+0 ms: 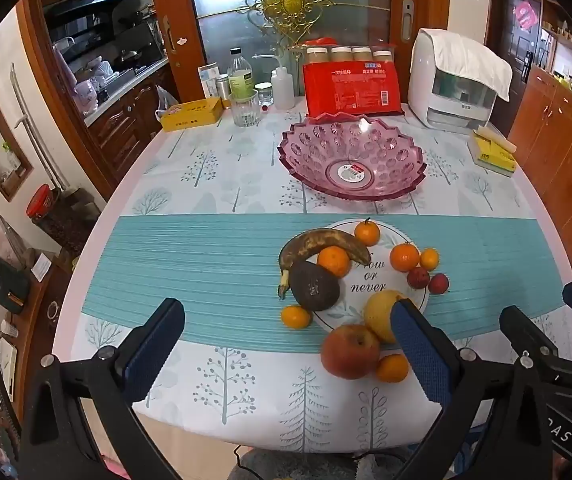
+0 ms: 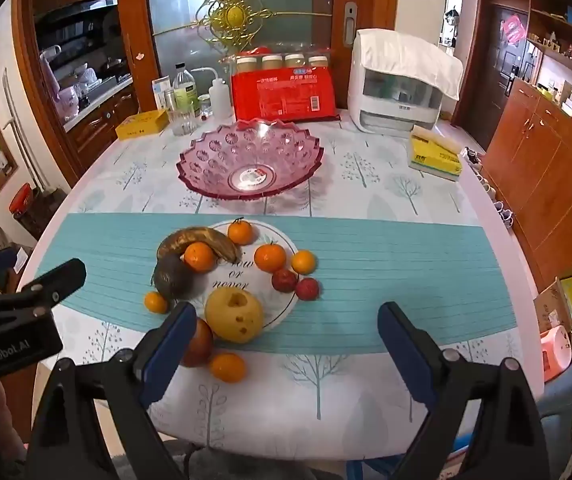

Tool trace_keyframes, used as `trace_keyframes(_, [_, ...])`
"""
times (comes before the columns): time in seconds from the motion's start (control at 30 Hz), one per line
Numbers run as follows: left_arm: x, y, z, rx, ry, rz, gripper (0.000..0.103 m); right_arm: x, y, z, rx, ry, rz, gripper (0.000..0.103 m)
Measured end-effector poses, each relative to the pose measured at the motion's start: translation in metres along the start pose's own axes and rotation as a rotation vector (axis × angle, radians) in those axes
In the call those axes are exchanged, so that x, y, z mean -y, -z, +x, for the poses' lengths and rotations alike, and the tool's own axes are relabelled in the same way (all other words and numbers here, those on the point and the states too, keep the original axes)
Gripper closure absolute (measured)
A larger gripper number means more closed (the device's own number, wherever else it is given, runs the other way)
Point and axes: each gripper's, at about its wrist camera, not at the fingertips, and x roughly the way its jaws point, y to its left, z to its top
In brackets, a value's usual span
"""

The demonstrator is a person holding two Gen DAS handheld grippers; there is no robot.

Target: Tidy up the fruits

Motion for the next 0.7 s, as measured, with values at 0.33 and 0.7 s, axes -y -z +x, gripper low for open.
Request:
trace_keyframes(0.33, [0.001, 0.0, 0.0, -0.007, 0.008, 0.001, 0.001, 0.001, -0.006, -0.003, 0.033, 0.041, -0.022, 0.01])
trace_keyframes(0.7, [0.009, 0.005, -0.004, -0.021, 0.012, -0.003, 0.001, 0.008, 0.004, 0.001, 0.014, 0.011, -0.007, 0.01])
